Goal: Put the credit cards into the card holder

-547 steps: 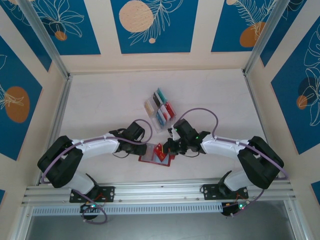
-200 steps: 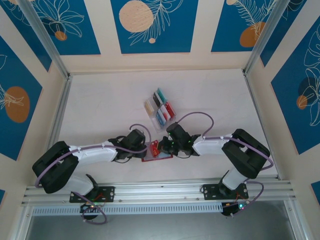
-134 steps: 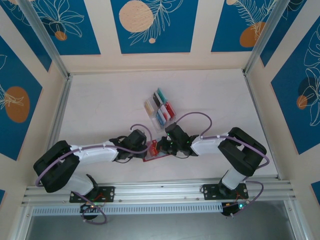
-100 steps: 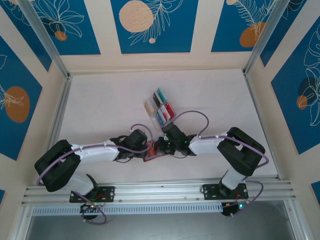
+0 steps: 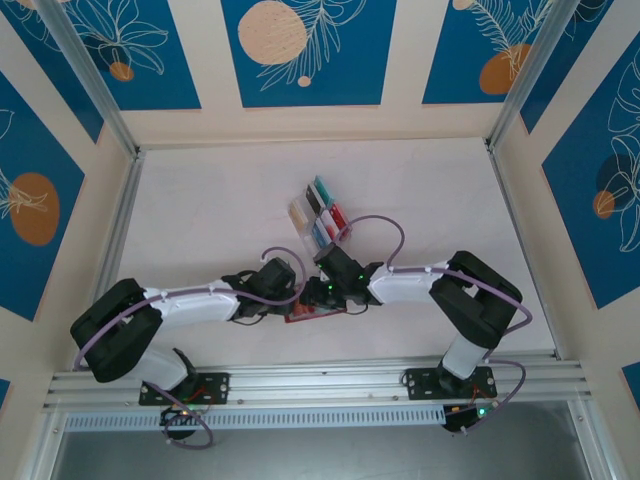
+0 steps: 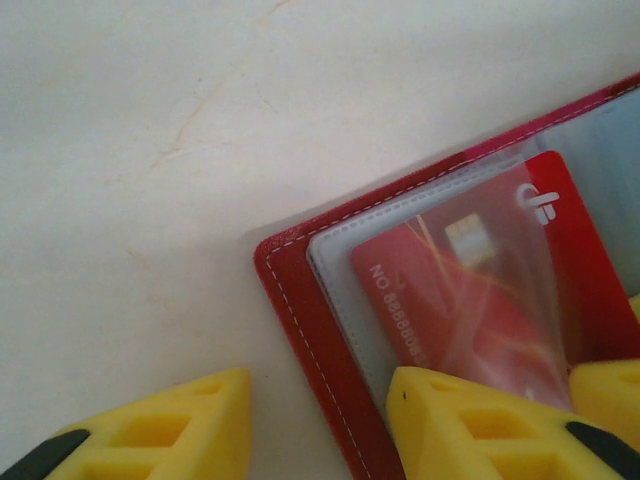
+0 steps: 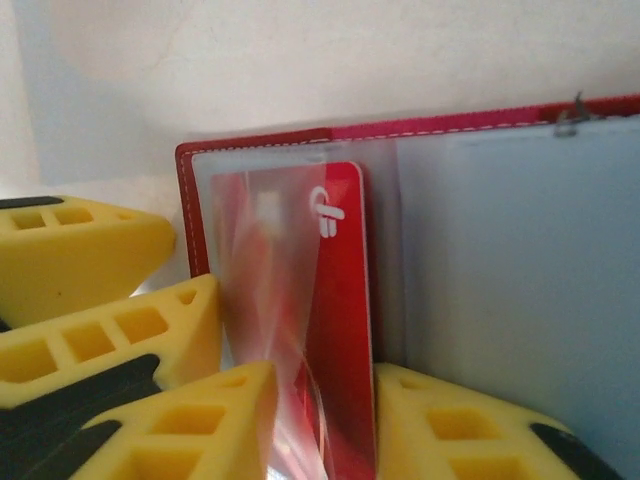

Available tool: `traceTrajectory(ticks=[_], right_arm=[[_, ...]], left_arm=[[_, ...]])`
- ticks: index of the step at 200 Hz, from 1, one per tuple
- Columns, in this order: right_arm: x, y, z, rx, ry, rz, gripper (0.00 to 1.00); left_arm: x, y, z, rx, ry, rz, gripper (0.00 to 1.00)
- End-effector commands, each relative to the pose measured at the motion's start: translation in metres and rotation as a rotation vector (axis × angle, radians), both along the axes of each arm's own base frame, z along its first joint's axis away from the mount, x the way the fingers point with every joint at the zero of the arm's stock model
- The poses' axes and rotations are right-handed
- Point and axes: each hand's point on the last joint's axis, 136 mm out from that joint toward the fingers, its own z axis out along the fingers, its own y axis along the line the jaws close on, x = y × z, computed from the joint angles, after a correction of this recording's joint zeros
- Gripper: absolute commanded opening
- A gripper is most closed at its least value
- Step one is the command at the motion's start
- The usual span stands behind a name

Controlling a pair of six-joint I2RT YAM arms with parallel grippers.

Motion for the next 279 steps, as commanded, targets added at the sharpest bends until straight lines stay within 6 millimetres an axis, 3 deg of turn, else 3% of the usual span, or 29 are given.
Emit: traceTrajectory(ticks=[1,39,76,138,193,211,241,279], right_arm=[[-0.017,-0.024,-0.009,-0.122,0.061,0.048,0.39],[-0.009,-0.026,0.0,-0.151,0.046,0.071,0.39],[-0.006,-0.02,-0.008,-0.157,0.077,0.093,0.31],[-0.006,-0.003,-0.008,-0.113,0.081,0.125,0.14],[-0.017,0.021,-0.005,-0.096,0.066,0.182,0.13],[-0.019,0.031,-0.008,-0.096,0.066,0.206,0.08],[-0.019,0.036,-0.009,-0.07,0.081,0.203,0.1],[-0.012,0.018,0.003,-0.112,0.034,0.19,0.27]], left_arm=[[-0.057,0.004,-0.044,0.029,0.23,-0.092,0.41],[-0.057,0.003,-0.042,0.013,0.227,-0.092,0.41],[-0.057,-0.001,-0.038,-0.024,0.227,-0.091,0.41],[-0.058,-0.006,-0.038,-0.057,0.24,-0.097,0.42],[-0.058,-0.015,-0.038,-0.096,0.251,-0.104,0.42],[-0.057,-0.017,-0.036,-0.105,0.247,-0.107,0.42],[-0.058,-0.017,-0.034,-0.11,0.246,-0.107,0.42],[-0.059,-0.012,-0.032,-0.108,0.242,-0.09,0.44]])
